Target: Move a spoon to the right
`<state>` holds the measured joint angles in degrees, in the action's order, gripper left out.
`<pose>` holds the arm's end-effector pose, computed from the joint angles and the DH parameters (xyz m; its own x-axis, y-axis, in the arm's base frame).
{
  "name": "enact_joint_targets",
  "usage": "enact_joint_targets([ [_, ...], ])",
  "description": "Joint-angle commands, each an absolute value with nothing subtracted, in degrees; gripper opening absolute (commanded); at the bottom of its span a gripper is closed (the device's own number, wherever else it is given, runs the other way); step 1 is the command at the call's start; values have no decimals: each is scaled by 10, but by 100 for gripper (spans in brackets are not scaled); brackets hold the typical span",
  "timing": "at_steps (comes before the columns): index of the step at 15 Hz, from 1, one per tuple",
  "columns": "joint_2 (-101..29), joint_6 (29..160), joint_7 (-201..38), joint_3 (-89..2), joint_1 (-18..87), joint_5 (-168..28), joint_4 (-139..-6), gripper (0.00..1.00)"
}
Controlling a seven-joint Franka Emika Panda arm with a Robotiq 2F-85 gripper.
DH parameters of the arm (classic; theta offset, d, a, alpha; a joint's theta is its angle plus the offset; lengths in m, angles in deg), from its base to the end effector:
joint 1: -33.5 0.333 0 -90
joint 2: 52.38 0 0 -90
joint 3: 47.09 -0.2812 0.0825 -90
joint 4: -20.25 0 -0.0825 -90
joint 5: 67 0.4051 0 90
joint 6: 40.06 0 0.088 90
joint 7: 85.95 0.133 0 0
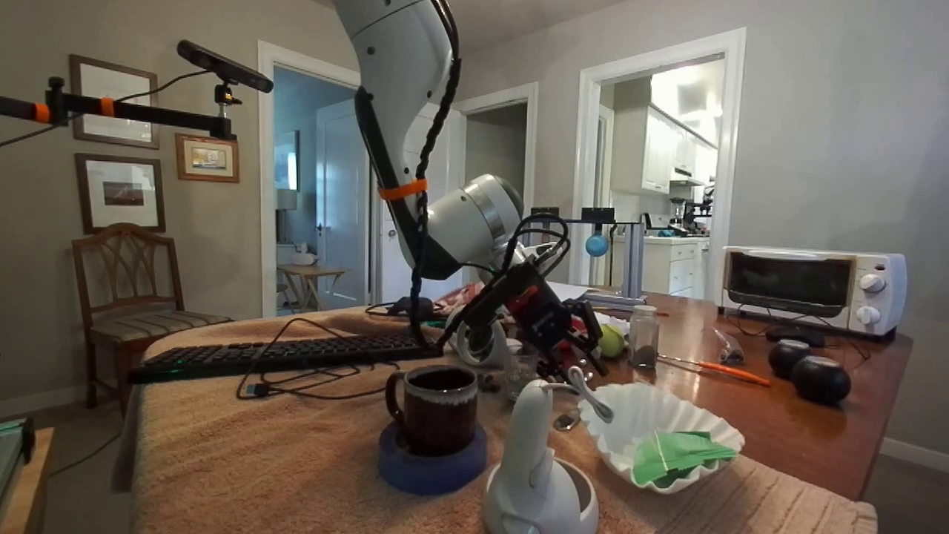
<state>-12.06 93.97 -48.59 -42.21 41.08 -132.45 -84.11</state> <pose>0.6268 -0.0033 0.0791 0.9491 0.3138 -0.0265 0.2385 -0.6612 0.7113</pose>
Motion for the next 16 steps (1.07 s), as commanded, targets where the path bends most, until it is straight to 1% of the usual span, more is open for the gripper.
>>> enact_joint_targets([
  [1, -127, 952, -504, -433, 398, -1322, -851, 77],
  [2, -131, 953, -504, -433, 396, -1319, -852, 79],
  [4, -157, 959, -533, -445, 379, -1285, -862, 94],
  [6, -180, 949, -544, -447, 373, -1252, -862, 91],
  [7, -189, 945, -545, -444, 373, -1240, -860, 97],
  [9, -207, 943, -547, -438, 371, -1219, -859, 100],
  [16, -253, 954, -753, -474, 322, -1012, -873, 100],
])
